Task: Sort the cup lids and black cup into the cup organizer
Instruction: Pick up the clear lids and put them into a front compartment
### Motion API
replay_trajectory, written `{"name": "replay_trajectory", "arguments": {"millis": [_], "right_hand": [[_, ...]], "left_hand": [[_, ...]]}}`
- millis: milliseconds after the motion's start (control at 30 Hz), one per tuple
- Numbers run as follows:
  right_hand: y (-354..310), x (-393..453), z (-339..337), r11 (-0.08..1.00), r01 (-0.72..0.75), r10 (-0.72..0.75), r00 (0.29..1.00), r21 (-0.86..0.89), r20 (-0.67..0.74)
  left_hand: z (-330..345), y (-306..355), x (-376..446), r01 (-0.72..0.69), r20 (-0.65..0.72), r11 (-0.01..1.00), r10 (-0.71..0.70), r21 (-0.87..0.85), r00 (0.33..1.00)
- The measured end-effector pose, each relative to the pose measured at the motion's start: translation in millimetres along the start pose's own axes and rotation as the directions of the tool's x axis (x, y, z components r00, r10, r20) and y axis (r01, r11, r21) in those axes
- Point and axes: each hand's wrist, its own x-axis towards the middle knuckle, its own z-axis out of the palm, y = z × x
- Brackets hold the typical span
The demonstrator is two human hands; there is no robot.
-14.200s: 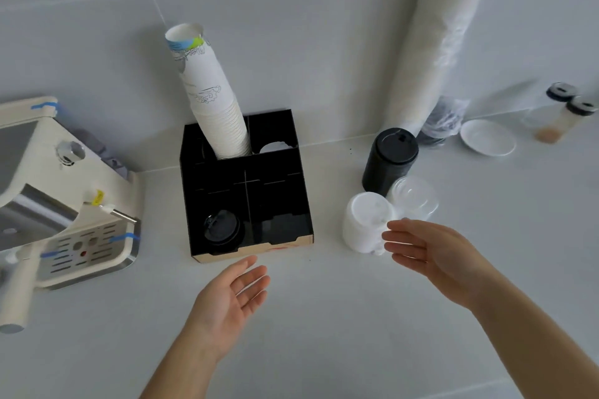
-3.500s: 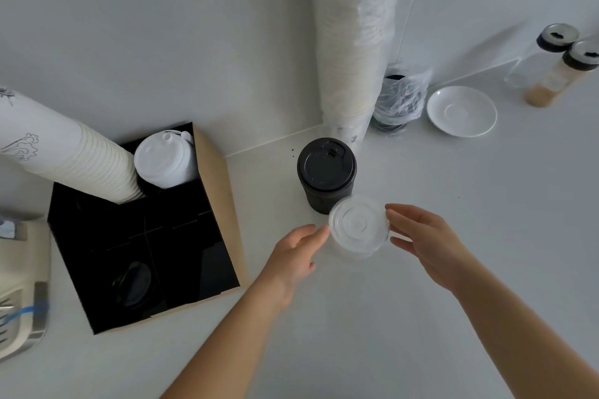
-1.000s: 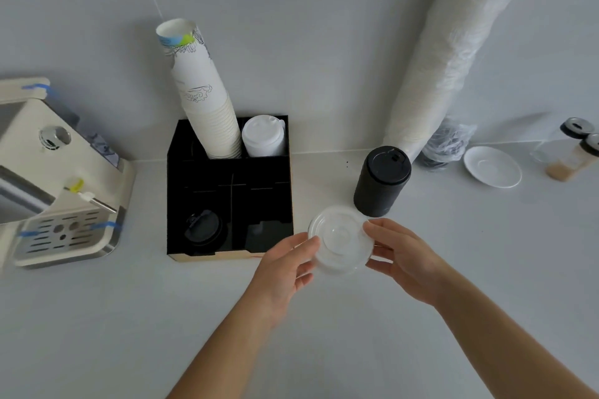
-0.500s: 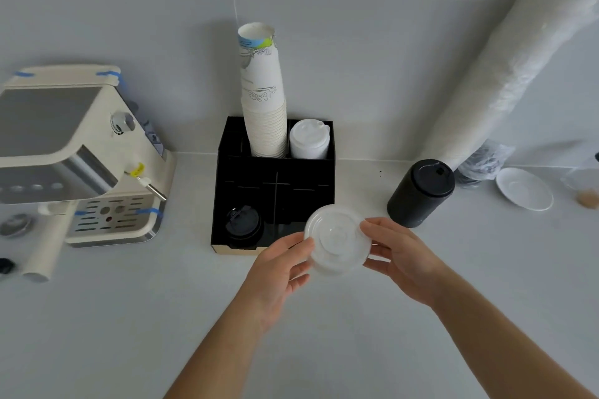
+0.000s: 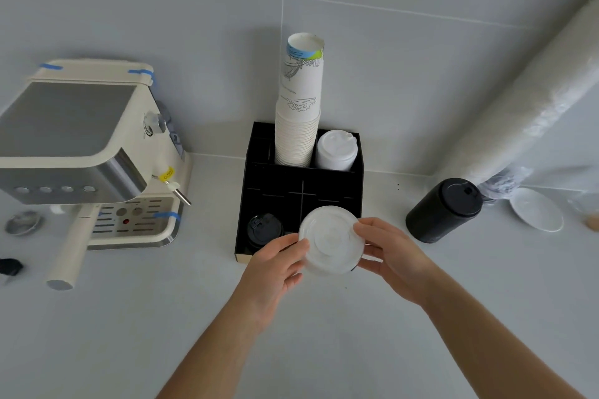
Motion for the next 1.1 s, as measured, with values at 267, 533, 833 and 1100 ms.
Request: {"name": "replay_trajectory", "arguments": {"millis": [267,533,833,1100], "right_hand": [[-24,29,1,0.98,-0.005,0.012,0.999,-0.2,0.029],[-31,66,-2,0.946,-0.055,0.064,0.998,-0.319,0.017],[-23,104,-3,0.908,-0.2,0.222,0.975,-0.368,0.018],[-13,119,10,0.9,-0.255,0.264,0.964,-0.352,-0.024]], "left_hand": [[8,-15,18,0.109,0.032,0.991,-0.107,-0.08,0.994],[25,-22,40,0.222,0.059,0.931,-0.214,-0.289,0.975],[39,-21,70,0.28,-0.066,0.92,-0.309,-0.276,0.949],[44,-23,88,0.324,-0.139,0.924,-0.354,-0.202,0.925]]}}
